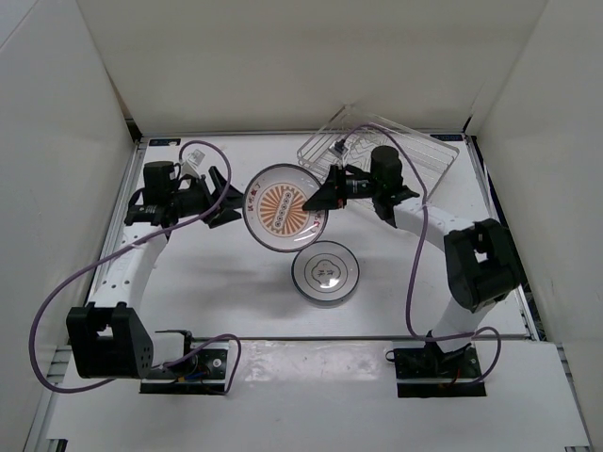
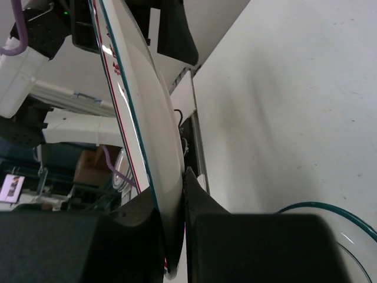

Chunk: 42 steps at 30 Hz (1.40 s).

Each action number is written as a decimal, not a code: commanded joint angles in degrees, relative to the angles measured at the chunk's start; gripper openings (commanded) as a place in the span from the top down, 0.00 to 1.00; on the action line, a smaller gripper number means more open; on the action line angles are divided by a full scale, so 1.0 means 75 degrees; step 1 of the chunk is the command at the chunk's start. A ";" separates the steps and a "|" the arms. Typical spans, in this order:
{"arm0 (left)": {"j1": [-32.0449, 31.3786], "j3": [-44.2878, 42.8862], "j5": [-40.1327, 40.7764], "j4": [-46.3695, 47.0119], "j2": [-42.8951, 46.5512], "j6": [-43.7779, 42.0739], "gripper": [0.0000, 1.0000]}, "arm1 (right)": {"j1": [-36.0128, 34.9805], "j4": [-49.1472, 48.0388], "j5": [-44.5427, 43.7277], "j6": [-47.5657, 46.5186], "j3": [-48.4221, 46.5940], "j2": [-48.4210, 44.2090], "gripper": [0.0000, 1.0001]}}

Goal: Unload the plates from the dish rack

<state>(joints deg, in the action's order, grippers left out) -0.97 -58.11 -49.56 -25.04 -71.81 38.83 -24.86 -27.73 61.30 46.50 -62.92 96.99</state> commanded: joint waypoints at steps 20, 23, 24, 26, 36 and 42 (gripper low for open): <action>0.0458 -0.0045 0.0151 -0.0365 0.0646 -0.0443 0.08 | 0.0186 -0.2432 -0.0755 0.2120 0.0010 0.0708 1.00; 0.0458 0.0001 0.0116 -0.0412 0.0774 -0.0454 0.07 | 0.0280 -0.2385 -0.0790 0.2108 -0.0072 0.0790 1.00; 0.0446 0.0036 0.0127 -0.0412 0.0786 -0.0443 0.06 | 0.0291 -0.2374 -0.0755 0.2097 -0.0095 0.0814 1.00; 0.0481 0.0060 0.0104 -0.0412 0.0809 -0.0431 0.06 | 0.0256 -0.2327 -0.0662 0.2050 -0.0212 0.0884 1.00; 0.0224 0.0154 0.0045 0.0163 0.0517 -0.0091 0.06 | -0.0036 -0.1952 -0.0544 0.2073 -0.0505 0.1142 1.00; -0.0490 0.0107 0.0128 0.0397 -0.0139 -0.0091 0.24 | -0.0329 -0.1377 -0.0368 0.1863 -0.0740 0.1236 1.00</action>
<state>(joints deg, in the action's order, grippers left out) -2.66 -56.84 -47.83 -23.94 -71.68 38.28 -26.41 -37.30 56.82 60.97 -65.56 106.50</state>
